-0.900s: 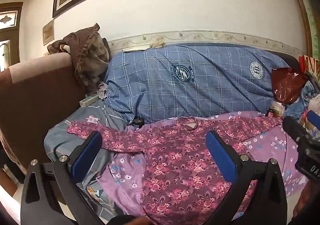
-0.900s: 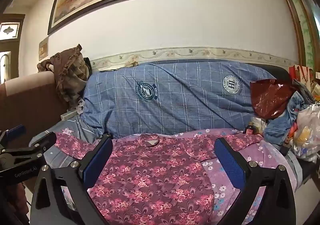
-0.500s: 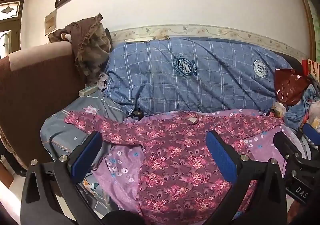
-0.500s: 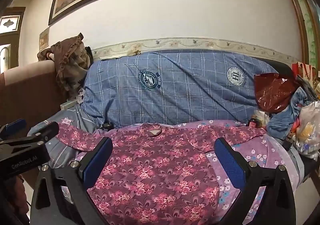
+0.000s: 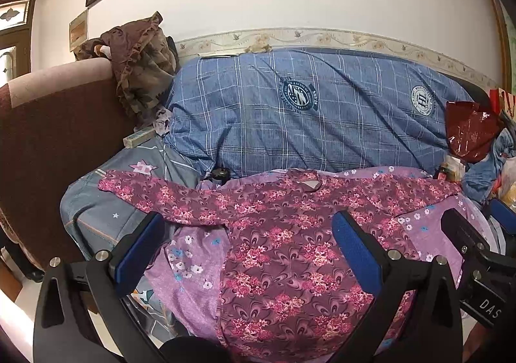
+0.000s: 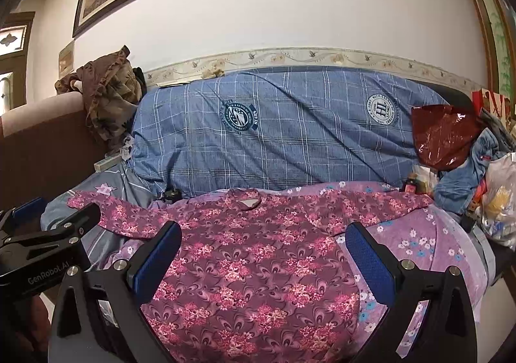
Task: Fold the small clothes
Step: 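Move both grippers over the pink floral shirt toward its hem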
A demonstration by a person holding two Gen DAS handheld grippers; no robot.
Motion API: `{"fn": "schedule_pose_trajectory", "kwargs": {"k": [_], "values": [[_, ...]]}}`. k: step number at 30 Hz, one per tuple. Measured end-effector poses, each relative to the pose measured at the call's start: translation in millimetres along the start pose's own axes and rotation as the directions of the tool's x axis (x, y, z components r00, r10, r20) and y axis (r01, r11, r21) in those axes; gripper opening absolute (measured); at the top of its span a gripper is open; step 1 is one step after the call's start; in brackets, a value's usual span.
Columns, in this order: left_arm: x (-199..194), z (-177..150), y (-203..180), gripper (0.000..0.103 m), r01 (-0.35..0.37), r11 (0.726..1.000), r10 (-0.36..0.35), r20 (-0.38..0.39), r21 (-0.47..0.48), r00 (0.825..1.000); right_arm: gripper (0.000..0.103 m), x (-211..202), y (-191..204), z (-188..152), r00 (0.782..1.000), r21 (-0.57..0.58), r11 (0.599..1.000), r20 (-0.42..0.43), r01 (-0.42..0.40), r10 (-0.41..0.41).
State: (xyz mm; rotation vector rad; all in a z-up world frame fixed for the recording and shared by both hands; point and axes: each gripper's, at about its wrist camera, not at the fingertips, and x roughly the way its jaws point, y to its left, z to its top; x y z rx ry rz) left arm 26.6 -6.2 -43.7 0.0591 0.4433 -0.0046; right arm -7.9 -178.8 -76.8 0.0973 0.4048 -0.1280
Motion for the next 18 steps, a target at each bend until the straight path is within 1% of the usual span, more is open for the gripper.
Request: {"fn": "schedule_pose_trajectory", "kwargs": {"k": [18], "values": [[12,-4,-2,0.103,0.012,1.000,-0.012,-0.022,0.006,1.000,0.102,14,1,-3,1.000,0.008,1.000,-0.028,0.011,-0.010]]}}
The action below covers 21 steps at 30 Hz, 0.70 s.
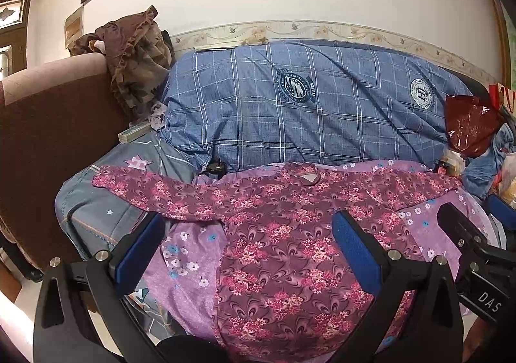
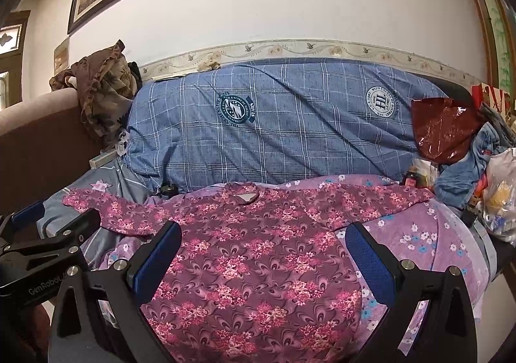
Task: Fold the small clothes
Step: 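Move both grippers over the pink floral shirt toward its hem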
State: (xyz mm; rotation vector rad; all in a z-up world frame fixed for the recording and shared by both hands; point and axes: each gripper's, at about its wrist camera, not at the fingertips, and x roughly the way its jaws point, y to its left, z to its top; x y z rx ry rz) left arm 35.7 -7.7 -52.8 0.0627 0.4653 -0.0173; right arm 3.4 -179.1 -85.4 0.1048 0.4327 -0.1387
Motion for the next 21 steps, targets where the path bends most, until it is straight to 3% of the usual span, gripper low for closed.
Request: {"fn": "schedule_pose_trajectory", "kwargs": {"k": [21], "values": [[17,-2,-6,0.103,-0.004,1.000,0.004,-0.026,0.009,1.000,0.102,21,3,1,1.000,-0.007,1.000,-0.029,0.007,-0.007]]}}
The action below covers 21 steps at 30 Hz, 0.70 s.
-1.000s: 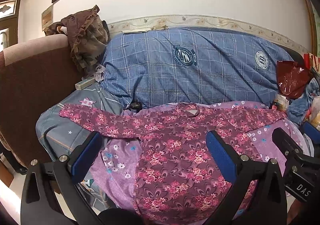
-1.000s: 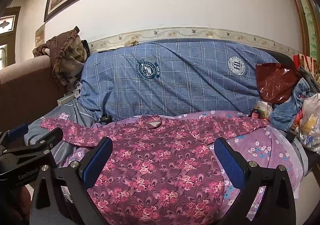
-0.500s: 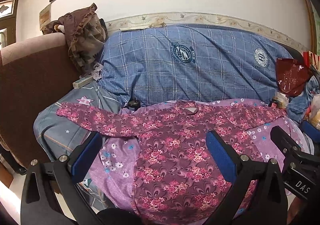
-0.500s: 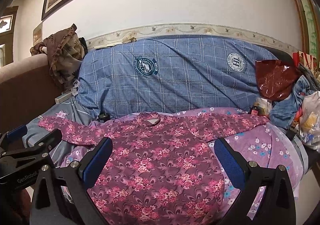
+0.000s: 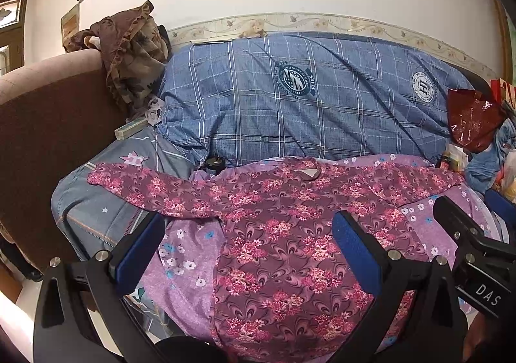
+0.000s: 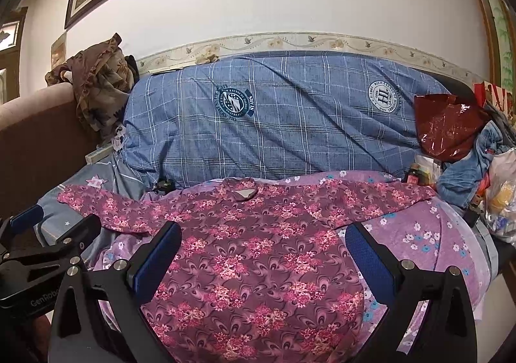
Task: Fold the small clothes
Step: 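Move both grippers over the pink floral shirt toward its hem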
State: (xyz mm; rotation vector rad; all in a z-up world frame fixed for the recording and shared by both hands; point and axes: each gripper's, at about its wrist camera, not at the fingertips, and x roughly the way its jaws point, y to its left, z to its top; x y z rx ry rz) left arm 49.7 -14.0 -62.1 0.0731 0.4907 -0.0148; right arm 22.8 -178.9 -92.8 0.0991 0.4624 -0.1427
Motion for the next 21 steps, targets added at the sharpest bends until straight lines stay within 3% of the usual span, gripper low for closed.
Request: {"fn": "schedule_pose_trajectory", "kwargs": {"k": [21], "values": [[49,-2,-15,0.103,-0.002,0.999,0.006,-0.085,0.036,0.996,0.102,46,-4,3,0.996,-0.044,0.997,-0.063,0.063,-0.066]]}}
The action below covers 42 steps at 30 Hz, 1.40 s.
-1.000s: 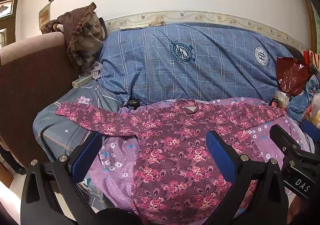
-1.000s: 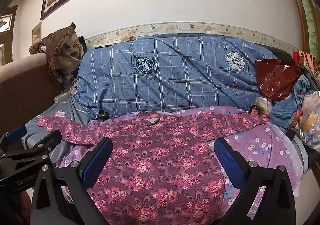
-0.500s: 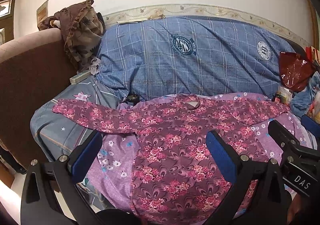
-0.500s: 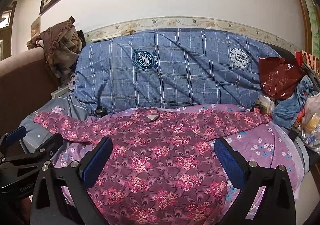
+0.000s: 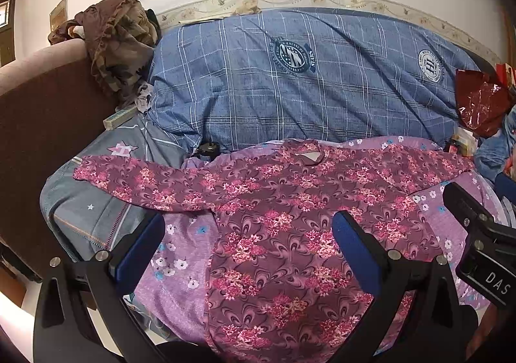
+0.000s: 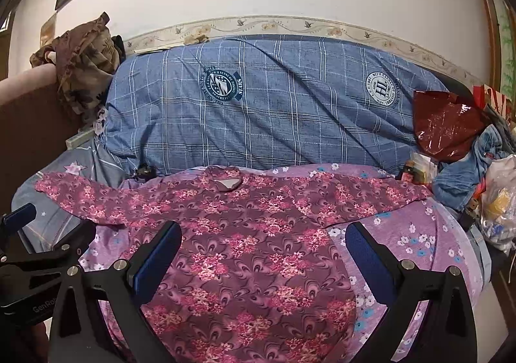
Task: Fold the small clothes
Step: 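Move both grippers over the pink floral shirt toward its hem, then grasp the shirt hem with the right gripper and lift it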
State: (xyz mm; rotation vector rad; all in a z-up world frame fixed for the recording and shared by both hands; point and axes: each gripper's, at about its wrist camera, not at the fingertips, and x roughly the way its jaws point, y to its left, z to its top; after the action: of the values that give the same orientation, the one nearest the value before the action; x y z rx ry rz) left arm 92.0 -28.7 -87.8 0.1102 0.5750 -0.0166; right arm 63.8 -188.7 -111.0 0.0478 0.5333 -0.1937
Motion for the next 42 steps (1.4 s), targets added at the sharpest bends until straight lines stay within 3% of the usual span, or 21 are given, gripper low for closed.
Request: {"fn": "schedule_pose_trajectory", "kwargs": {"k": [15,30,36,40,42], "values": [[32,10,-18,0.103,0.003,1.000,-0.002,-0.027,0.031,1.000,0.102,38,-11,0,0.999,-0.002,1.000,-0.043,0.016,-0.016],[85,24,-45,0.103,0.016,0.998,-0.013,-0.056,0.054,0.998,0.102,102,-42,5,0.991,0.006,0.995,-0.093,0.097,-0.096],[110,23,-61,0.103,0.034,0.998,-0.030,-0.081,0.055,0.996,0.102,137,-59,1,0.977,-0.003,0.989,-0.151,0.149,-0.148],[124,18,-74,0.103,0.052,0.996,-0.045,-0.101,0.070,0.994,0.102,166,-74,-12,0.969,0.052,0.995,-0.236,0.083,-0.069],[137,16,-78,0.103,0.055,0.996,-0.046,-0.116,0.076,0.992,0.101,185,-88,-19,0.958,0.136,0.990,-0.276,-0.035,0.072]]}}
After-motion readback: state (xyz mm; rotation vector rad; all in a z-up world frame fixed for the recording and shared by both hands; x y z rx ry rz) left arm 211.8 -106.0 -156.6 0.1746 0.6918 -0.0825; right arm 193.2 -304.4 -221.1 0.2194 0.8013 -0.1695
